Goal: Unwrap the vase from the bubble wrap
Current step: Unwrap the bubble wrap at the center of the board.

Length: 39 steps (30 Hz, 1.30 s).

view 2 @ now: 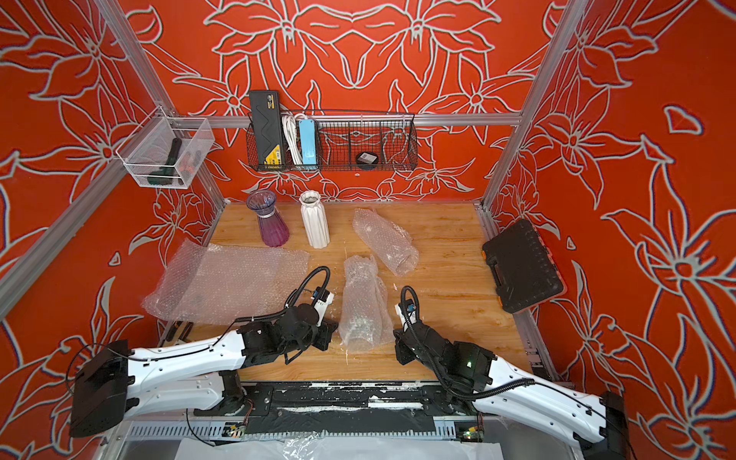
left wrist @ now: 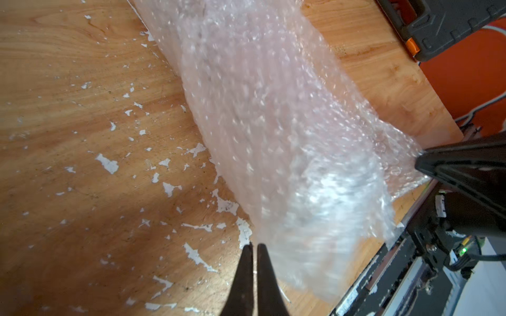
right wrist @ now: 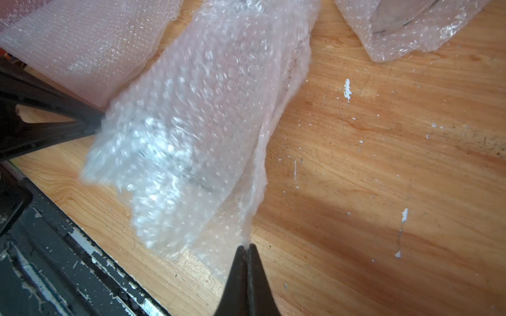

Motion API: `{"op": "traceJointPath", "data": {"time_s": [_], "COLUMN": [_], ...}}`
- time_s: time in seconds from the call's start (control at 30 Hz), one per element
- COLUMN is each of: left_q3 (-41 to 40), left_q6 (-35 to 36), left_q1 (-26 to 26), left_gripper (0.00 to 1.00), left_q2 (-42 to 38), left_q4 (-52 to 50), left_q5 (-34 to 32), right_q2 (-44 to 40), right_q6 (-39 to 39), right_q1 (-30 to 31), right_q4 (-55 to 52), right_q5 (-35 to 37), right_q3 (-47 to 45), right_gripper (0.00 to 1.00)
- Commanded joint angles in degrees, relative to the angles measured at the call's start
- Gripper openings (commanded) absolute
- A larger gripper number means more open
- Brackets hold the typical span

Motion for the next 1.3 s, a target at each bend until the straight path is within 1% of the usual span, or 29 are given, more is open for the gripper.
{"op": "traceJointPath", "data": {"time_s": [0.0, 0.03, 0.1, 0.13, 0.23, 0.27, 0.33, 0.43, 0.47, 0.53, 0.67, 0.73, 0.83, 0.9, 0.97, 1.0, 1.13, 1.27], "left_q3": [-0.81, -0.57, 0.49, 1.40, 4.42, 5.44, 7.94, 11.03, 11.77, 14.16, 18.99, 19.69, 19.51, 18.75, 18.05, 17.77, 16.98, 15.53], "left_q6": [0.60, 0.72, 1.12, 1.35, 2.82, 3.41, 4.88, 5.92, 5.95, 6.23, 5.72, 4.84, 3.61, 3.01, 2.86, 3.00, 3.40, 3.58], "left_q1": [0.45, 0.45, 0.45, 0.62, 2.70, 3.84, 7.09, 13.07, 14.44, 15.61, 15.66, 15.66, 15.51, 15.30, 14.83, 14.29, 11.78, 9.49], "left_gripper": [0.38, 0.51, 0.68, 0.74, 0.90, 0.92, 0.97, 0.97, 0.97, 0.97, 0.97, 0.98, 0.99, 0.98, 0.91, 0.90, 0.89, 0.84], "left_q2": [-2.46, -3.07, -4.13, -4.61, -3.86, -2.90, 0.24, 5.89, 7.42, 11.02, 18.40, 21.08, 23.83, 24.90, 25.78, 26.09, 27.34, 26.72], "left_q4": [-1.55, -1.83, -2.57, -2.81, -2.65, -2.80, -2.91, -0.70, 0.54, 2.08, 3.01, 4.56, 6.24, 7.16, 7.76, 7.90, 7.96, 7.68], "left_q5": [2.01, 2.67, 3.41, 3.42, 4.99, 5.66, 7.24, 12.54, 13.86, 14.18, 16.01, 16.13, 16.30, 15.44, 15.28, 15.12, 14.45, 13.46], "right_q2": [-0.50, -0.53, -0.74, -1.05, -1.53, -1.48, -0.49, 3.07, 4.23, 7.47, 14.26, 17.49, 22.20, 24.85, 25.95, 25.90, 23.50, 20.56], "right_q6": [1.62, 1.77, 1.71, 1.71, 0.79, 0.18, -1.85, -5.55, -6.92, -10.36, -16.30, -18.75, -20.63, -21.25, -21.50, -21.33, -20.64, -20.27], "right_q1": [-0.20, -0.20, -0.19, -0.20, -0.20, -0.20, -0.20, -0.70, -1.31, -4.42, -13.98, -18.34, -22.78, -24.30, -24.76, -24.79, -25.22, -25.43], "right_q4": [-2.54, -2.66, -2.95, -3.25, -4.83, -5.55, -7.53, -10.70, -10.20, -8.51, -4.50, -1.90, 1.41, 2.68, 3.29, 3.69, 3.62, 1.98], "right_q5": [0.32, -0.13, -0.84, -1.11, -0.30, 0.41, 2.44, 5.78, 5.47, 2.20, -7.47, -11.22, -16.01, -17.87, -18.22, -18.22, -17.69, -16.84], "right_q3": [-0.46, -0.38, -0.15, 0.21, 2.20, 3.11, 5.84, 11.26, 12.76, 15.84, 19.41, 20.28, 21.22, 21.72, 21.84, 21.52, 19.38, 17.71], "right_gripper": [0.20, 0.29, 0.44, 0.51, 0.63, 0.67, 0.76, 0.85, 0.87, 0.89, 0.89, 0.89, 0.89, 0.89, 0.88, 0.88, 0.89, 0.88]}}
